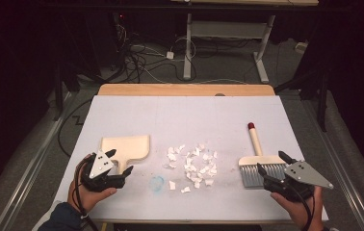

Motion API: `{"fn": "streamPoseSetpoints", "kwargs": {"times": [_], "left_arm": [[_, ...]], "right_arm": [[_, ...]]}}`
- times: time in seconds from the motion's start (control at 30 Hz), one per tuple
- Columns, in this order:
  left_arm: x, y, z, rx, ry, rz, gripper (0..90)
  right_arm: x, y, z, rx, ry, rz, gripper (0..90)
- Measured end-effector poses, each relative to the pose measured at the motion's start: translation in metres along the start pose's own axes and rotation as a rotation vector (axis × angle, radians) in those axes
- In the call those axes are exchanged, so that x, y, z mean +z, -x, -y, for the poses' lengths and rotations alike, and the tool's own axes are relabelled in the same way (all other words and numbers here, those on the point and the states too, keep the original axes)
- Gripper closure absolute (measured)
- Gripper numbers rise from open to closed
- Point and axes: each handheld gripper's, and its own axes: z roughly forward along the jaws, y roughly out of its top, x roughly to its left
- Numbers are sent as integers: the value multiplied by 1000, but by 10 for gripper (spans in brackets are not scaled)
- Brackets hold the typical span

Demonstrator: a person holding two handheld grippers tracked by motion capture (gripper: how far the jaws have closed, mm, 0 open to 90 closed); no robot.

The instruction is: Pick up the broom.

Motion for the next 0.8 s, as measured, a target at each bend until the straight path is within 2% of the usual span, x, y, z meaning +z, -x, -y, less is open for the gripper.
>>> {"fn": "streamPoseSetpoints", "kwargs": {"times": [0.17, 0.3, 0.43, 0.47, 0.5, 0.53, 0.57, 0.63, 0.67, 0.7, 0.8], "left_arm": [[0, 1, 0, 1, -4, -2, 217], [0, 1, 0, 5, -5, -1, 217], [0, 0, 1, -5, -1, 0, 219], [0, 0, 1, -9, -2, 1, 219], [0, 0, 1, -12, -1, 1, 219], [0, 0, 1, -13, 0, 2, 220], [0, 1, 0, -9, -4, 2, 220], [0, 2, 0, 0, -5, 1, 220], [0, 3, 0, 2, -7, 2, 220], [0, 3, -1, 2, -8, 4, 221], [1, 4, -2, 1, -5, 7, 220]], "right_arm": [[2, 2, 0, 11, -27, 26, 270], [5, 2, 1, 17, -52, 26, 267], [13, 5, -1, 30, -95, 33, 273], [18, 8, -4, 42, -128, 18, 287], [18, 8, -4, 42, -128, 18, 287], [22, 11, -7, 63, -153, 13, 300], [30, 19, -13, 105, -188, -20, 308], [40, 28, -20, 169, -247, -47, 310], [40, 28, -20, 169, -247, -47, 310], [52, 36, -26, 181, -293, -27, 340], [76, 47, -32, 215, -366, -37, 357]]}}
